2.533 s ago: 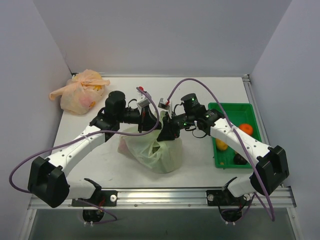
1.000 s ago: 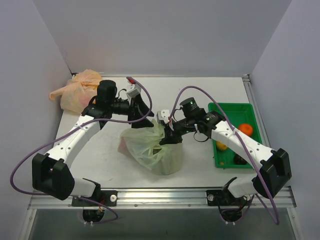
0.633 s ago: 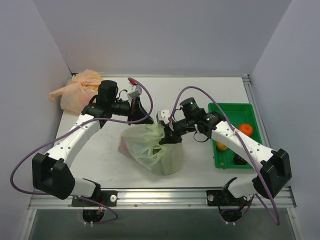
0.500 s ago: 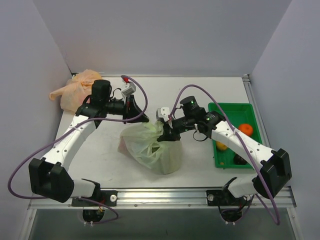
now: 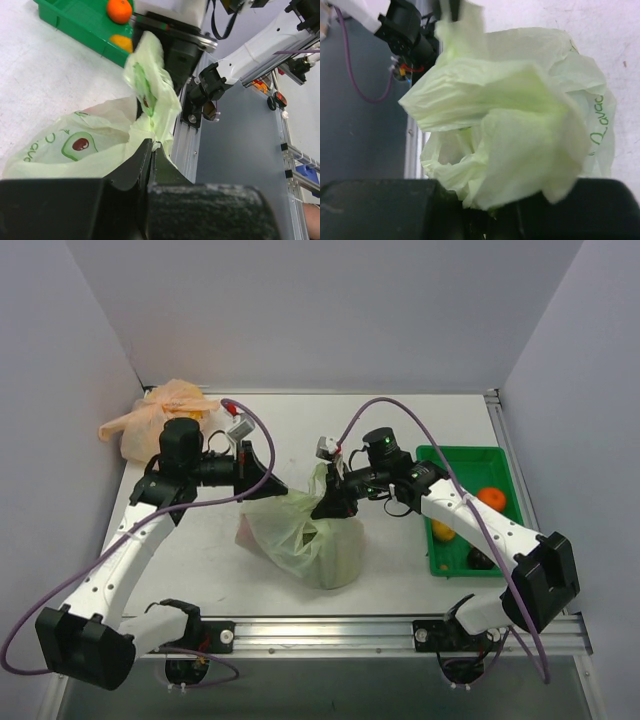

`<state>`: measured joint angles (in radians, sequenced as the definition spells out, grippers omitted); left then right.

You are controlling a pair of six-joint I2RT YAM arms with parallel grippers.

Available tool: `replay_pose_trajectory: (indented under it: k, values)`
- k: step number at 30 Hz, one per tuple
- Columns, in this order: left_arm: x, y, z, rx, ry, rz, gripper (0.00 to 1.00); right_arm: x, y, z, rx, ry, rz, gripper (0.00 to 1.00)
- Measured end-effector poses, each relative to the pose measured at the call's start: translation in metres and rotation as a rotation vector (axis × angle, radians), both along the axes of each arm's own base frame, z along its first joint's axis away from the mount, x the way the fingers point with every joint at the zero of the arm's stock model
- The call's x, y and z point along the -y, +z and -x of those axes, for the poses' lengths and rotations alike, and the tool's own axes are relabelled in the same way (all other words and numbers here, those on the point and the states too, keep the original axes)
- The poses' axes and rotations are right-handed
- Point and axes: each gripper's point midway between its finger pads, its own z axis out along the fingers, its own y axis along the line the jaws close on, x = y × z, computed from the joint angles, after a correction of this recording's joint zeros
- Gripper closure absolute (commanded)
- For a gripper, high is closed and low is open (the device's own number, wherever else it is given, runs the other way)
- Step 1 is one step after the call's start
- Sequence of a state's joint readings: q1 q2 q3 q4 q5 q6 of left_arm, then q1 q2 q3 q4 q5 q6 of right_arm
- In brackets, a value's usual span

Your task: Place the fake fruits into the plastic bag and tie a complex knot

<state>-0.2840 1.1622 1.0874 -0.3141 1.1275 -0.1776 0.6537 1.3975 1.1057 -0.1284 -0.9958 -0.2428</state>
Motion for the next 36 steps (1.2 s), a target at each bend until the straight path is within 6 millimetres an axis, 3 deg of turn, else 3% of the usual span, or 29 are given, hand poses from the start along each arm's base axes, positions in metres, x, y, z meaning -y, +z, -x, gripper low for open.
replay_pose_trajectory:
  k: [6,12,18,27,36]
  values:
    - [-0.002,-0.016,0.027,-0.024,0.043,-0.001,1.0,-0.001,-0.003,-0.002,-0.233,-0.105,0.004,1.0]
    - [0.014,-0.043,0.053,-0.043,0.041,-0.049,1.0,-0.001,-0.011,0.0,-0.377,-0.179,0.035,1.0]
    - [0.035,-0.068,0.063,0.036,0.053,-0.13,1.0,0.0,-0.011,0.0,-0.451,-0.227,0.04,1.0]
    - [0.052,-0.111,0.045,0.21,0.101,-0.26,1.0,0.0,-0.023,-0.002,-0.543,-0.29,0.056,1.0]
    - [0.061,-0.131,0.025,0.258,0.149,-0.325,1.0,0.006,-0.041,-0.015,-0.629,-0.41,0.051,1.0]
